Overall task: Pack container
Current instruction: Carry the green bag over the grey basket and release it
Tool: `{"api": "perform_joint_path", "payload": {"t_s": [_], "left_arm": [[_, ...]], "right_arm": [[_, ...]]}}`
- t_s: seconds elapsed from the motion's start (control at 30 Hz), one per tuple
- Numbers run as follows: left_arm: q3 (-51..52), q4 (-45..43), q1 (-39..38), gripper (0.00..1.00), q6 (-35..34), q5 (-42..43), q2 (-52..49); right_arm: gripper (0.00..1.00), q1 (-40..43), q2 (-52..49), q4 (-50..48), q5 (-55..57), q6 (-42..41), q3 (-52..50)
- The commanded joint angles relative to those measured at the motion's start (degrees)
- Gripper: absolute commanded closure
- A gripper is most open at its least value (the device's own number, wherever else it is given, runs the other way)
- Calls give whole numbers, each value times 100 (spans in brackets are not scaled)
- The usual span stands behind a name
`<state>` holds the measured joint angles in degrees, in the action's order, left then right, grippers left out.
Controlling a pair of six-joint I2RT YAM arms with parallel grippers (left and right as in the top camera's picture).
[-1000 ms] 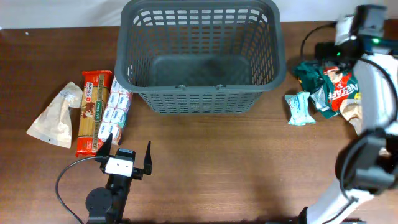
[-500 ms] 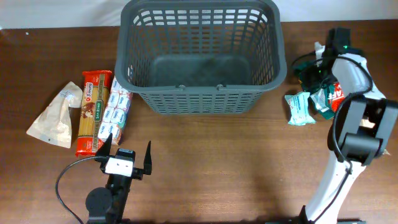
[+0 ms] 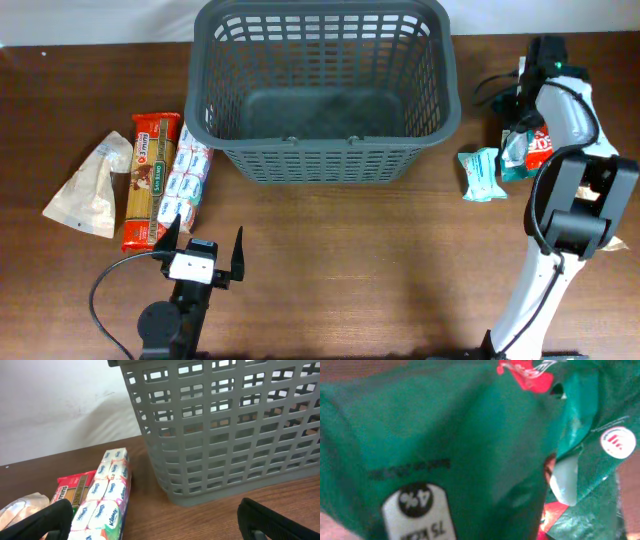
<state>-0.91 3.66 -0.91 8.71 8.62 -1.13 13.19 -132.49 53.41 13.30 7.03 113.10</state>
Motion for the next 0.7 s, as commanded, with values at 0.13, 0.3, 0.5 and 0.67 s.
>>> {"api": "perform_joint_path", "payload": {"t_s": [0.13,0.3,0.5,0.67], "left_arm": [[39,2,-28,1,-31,61,7],[39,2,-28,1,-31,61,7],[39,2,-28,1,-31,61,7],[39,2,-28,1,-31,61,7]], "right_arm": [[96,-90,654,1379,-61,-304,3047],[96,-636,986,2312,-256,-304,5215],[96,-2190,1401,2520,-667,-302,6078],[96,-3574,1316,2562,-584,-282,5954]]}}
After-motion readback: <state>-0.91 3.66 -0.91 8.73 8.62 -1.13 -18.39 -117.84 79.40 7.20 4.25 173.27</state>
